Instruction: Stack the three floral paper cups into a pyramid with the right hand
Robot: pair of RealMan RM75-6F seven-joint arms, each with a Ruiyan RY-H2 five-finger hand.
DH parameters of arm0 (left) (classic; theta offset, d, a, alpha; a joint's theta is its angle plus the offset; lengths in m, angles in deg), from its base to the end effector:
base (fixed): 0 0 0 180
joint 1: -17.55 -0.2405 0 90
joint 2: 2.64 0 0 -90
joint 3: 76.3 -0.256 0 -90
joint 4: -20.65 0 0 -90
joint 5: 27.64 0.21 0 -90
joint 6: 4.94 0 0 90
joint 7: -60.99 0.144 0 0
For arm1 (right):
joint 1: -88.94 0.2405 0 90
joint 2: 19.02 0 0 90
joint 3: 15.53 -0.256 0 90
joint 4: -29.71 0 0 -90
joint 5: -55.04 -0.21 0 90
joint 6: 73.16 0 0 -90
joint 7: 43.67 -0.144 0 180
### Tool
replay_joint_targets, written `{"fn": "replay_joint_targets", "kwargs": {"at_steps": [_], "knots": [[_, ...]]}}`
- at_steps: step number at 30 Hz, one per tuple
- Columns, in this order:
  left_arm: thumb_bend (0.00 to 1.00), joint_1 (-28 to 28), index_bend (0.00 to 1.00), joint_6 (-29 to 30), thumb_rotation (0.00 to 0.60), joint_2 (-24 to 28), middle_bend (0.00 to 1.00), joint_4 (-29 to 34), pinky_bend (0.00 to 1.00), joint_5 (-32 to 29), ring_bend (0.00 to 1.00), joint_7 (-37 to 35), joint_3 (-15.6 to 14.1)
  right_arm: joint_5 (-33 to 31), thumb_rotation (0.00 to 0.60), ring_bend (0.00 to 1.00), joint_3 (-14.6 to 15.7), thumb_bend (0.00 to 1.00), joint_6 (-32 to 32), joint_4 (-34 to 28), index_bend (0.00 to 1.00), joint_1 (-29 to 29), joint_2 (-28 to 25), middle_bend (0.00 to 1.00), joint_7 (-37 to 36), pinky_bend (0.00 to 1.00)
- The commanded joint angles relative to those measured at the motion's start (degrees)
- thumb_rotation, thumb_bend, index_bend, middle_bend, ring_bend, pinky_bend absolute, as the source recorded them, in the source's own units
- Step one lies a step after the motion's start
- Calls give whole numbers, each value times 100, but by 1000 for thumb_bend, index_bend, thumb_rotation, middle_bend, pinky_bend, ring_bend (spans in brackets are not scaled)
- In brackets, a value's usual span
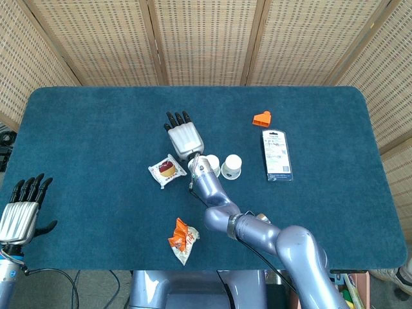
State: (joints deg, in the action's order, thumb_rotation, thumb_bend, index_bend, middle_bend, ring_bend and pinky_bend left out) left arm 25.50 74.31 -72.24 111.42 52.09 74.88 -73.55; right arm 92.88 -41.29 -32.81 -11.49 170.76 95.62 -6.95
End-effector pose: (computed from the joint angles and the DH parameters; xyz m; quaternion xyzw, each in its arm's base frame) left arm -0.3168 0.1961 0.1216 -0.6294 -0.3747 -0.3035 0.6094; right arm 0.0541 -0.4599 -0.0912 0.7577 -0.2919 0.3628 0.4573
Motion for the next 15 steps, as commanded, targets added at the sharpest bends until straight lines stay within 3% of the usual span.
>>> {"fn": "replay_joint_targets", "kwargs": {"at_steps": [1, 15], "knots": [[200, 6, 0, -12, 600, -8, 0, -9, 0, -6, 0, 3, -4, 115, 600, 0, -55, 42, -334, 571, 218, 188, 260, 0, -279, 0], [199, 66, 0, -111, 600, -82, 0, -47, 0, -76, 0, 123, -15, 430, 600, 0, -67, 42, -1086, 2132, 218, 368, 681, 0, -765, 0]]}}
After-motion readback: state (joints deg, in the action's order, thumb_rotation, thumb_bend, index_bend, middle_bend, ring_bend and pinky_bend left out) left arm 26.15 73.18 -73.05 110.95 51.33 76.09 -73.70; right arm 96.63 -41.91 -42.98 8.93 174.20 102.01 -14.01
